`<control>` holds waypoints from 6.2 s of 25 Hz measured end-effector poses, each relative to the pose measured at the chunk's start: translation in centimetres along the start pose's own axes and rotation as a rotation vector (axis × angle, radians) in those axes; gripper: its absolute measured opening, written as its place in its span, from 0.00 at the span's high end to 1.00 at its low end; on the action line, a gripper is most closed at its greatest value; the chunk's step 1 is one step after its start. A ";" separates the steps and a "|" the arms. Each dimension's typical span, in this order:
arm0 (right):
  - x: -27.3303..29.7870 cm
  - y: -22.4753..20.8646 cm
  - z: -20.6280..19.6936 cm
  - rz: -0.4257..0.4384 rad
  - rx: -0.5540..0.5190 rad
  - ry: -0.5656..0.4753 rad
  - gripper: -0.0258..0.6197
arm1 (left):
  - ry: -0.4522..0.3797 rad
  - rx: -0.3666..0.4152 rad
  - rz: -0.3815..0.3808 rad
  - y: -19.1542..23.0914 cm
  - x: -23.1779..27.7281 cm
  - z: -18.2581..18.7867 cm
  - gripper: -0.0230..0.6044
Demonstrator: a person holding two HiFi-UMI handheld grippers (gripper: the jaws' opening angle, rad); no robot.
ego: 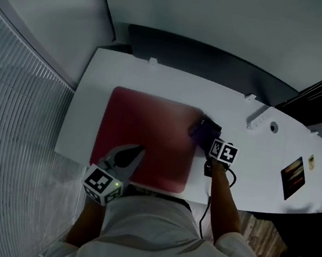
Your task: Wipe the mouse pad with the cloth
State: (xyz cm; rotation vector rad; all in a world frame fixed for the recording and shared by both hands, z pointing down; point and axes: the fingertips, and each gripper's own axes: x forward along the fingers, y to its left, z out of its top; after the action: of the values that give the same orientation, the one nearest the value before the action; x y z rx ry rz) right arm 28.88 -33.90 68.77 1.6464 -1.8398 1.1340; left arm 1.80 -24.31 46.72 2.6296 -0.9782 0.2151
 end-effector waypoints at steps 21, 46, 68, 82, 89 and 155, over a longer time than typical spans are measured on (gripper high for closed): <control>-6.4 36.3 3.2 0.558 -0.183 -0.236 0.88 | -0.029 -0.004 0.112 11.7 -14.6 1.7 0.96; 8.2 39.3 -6.5 0.392 -0.121 0.143 0.88 | -0.006 -0.007 0.079 14.6 -20.7 -0.8 0.96; -2.7 8.5 -6.5 0.173 0.036 0.070 0.88 | 0.017 0.023 -0.065 -2.2 -5.0 -0.6 0.96; -10.7 3.6 -5.0 0.109 0.038 -0.087 0.88 | 0.024 0.034 -0.056 -5.2 -4.5 -0.9 0.96; -13.0 17.1 -2.8 0.237 -0.160 -0.200 0.88 | -0.008 0.030 -0.024 -1.1 -11.3 -0.4 0.96; -12.7 -1.2 -14.8 -0.018 -0.023 -0.007 0.88 | 0.022 0.031 -0.115 -14.0 -5.1 -3.9 0.96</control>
State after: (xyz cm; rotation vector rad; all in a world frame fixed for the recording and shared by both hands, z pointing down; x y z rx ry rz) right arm 29.65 -14.44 67.99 1.6522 -1.8322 1.0971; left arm 7.03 -9.89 45.64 2.6951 -0.8201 0.2331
